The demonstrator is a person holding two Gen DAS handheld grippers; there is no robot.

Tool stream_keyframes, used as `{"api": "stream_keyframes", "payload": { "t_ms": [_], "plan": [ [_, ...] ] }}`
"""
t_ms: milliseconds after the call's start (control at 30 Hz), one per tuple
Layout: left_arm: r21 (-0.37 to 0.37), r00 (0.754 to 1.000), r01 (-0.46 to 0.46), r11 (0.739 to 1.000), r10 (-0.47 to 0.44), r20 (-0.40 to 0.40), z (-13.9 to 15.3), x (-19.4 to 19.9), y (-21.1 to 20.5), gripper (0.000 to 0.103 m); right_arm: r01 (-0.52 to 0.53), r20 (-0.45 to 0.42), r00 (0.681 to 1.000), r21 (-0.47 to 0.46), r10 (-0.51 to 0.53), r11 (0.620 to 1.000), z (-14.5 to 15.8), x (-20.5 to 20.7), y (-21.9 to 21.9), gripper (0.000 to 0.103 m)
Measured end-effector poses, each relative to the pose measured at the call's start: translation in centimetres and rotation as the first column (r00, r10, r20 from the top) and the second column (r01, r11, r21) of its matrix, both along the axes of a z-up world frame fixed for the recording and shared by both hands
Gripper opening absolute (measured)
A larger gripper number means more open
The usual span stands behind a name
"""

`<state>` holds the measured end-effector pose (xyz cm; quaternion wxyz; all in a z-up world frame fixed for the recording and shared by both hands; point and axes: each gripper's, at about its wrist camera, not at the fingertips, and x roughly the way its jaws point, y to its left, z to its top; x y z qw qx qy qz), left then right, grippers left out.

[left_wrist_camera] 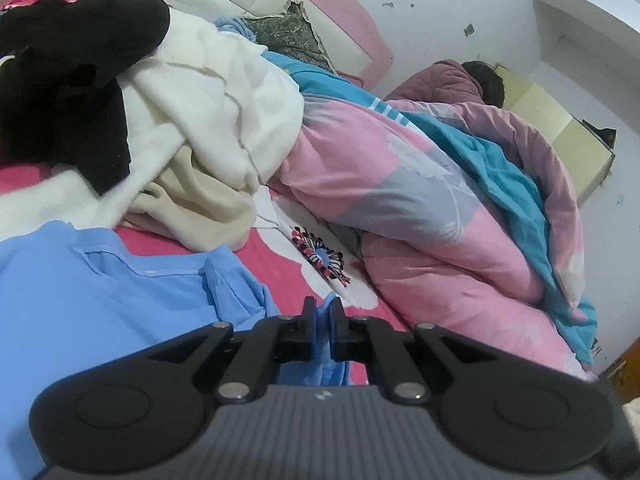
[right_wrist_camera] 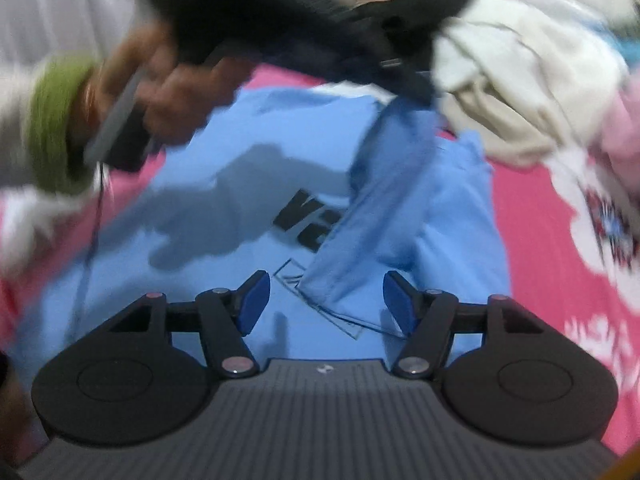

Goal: Fold clothes

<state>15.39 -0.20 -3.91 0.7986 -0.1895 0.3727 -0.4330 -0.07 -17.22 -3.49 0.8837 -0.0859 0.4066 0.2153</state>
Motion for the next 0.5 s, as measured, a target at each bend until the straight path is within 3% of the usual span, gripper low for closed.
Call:
{"api": "stream_keyframes", "payload": {
  "t_ms": [133, 200, 267, 367, 500],
  "plan": [
    [0.005, 1.0, 0.001, 1.0, -0.001, 0.002, -0.1, -0.1, 0.0, 0.005, -0.044, 0.028, 0.998, -0.108, 0.047, 0.993, -1.9, 0.6, 2.2, 0.057],
    [-0.003, 1.0, -0.002, 1.0, 0.002, -0.006, -0.1, 0.0, 0.2, 0.005, -0.019, 0.023, 0.999, -0.127, 0.022, 0.992, -2.6, 1.3, 2.3, 0.05],
    [-0.005, 1.0, -0.002, 1.0, 0.002, -0.007, -0.1, 0.0, 0.3, 0.005, 0.015, -0.004, 1.0, -0.102, -0.016, 0.995, -3.0, 2.2, 1.9, 0.028],
    [-0.012, 1.0, -0.006, 1.0, 0.006, 0.004, 0.1, 0.0, 0.2, 0.005, 0.06, -0.008, 0.998, -0.075, -0.061, 0.995, -2.6, 2.6, 1.2, 0.006],
    [-0.052, 1.0, -0.006, 0.999, 0.007, 0.025, 1.3, 1.0, -0.9, 0.005, 0.185, 0.015, 0.983, 0.019, -0.185, 0.983, 0.4, 1.8, -1.9, 0.005]
  ]
}}
